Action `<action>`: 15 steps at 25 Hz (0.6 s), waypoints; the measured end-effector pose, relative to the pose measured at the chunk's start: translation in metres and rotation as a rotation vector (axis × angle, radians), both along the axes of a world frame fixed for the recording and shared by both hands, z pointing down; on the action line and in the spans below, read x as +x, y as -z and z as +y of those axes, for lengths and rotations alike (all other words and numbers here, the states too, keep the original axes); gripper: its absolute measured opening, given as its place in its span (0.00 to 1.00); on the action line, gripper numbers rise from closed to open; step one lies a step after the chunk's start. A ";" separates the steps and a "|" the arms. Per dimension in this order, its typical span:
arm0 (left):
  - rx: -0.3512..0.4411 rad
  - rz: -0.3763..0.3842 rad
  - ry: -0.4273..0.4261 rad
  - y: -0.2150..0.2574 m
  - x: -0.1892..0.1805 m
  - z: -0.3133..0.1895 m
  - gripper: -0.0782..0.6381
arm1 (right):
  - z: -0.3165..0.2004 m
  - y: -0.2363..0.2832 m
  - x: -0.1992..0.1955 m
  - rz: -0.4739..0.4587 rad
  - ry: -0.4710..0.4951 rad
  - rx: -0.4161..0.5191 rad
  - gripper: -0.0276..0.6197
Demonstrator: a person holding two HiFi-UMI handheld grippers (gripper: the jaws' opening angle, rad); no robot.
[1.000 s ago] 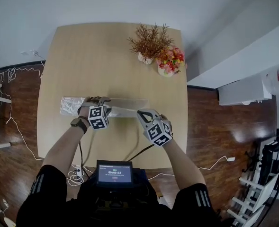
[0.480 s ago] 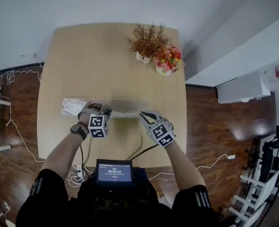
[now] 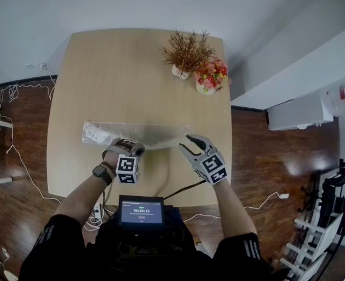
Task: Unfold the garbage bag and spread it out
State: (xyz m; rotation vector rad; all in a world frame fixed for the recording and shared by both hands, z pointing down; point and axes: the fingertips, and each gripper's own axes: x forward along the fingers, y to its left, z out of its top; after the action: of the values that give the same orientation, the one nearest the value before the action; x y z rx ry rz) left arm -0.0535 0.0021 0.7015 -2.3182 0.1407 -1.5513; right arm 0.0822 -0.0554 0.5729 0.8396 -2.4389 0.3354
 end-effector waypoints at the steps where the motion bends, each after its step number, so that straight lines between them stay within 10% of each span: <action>1: 0.002 -0.013 -0.006 -0.003 -0.001 0.004 0.11 | -0.001 0.003 0.004 -0.008 -0.012 0.004 0.32; 8: 0.095 -0.111 -0.146 -0.012 0.001 0.030 0.11 | -0.025 0.035 0.000 -0.068 -0.070 0.057 0.32; 15: 0.081 -0.147 -0.222 -0.013 0.007 0.060 0.11 | -0.021 -0.008 -0.071 0.137 0.184 -0.005 0.32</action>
State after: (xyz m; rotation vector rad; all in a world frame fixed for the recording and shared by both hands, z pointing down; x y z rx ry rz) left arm -0.0461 0.0625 0.7148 -2.0711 -0.0857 -1.5648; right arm 0.0114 -0.0765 0.5813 0.6086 -2.3638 0.2087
